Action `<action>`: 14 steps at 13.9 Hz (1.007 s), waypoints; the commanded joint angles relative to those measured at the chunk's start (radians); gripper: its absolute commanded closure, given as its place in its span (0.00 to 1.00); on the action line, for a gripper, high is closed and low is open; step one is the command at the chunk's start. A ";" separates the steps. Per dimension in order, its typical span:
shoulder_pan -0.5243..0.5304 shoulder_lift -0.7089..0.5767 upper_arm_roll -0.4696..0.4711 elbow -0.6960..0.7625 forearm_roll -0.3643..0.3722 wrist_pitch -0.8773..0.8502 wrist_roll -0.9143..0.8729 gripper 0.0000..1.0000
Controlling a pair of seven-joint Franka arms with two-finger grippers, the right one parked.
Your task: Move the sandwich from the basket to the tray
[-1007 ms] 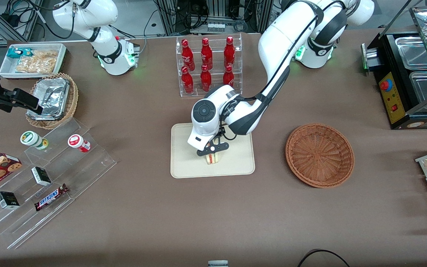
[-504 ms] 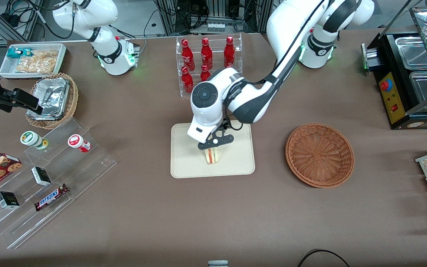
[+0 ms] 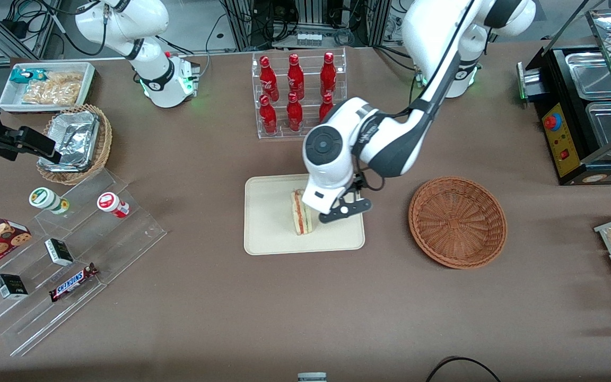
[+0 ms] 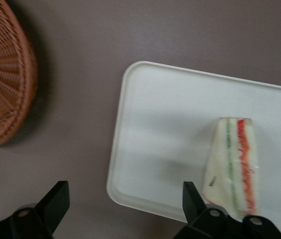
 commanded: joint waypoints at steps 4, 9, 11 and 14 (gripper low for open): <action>-0.004 -0.176 0.163 -0.223 -0.084 0.008 0.261 0.00; -0.004 -0.254 0.249 -0.281 -0.107 -0.028 0.405 0.00; -0.004 -0.300 0.272 -0.303 -0.107 -0.054 0.439 0.00; 0.128 -0.353 0.222 -0.303 -0.109 -0.123 0.536 0.00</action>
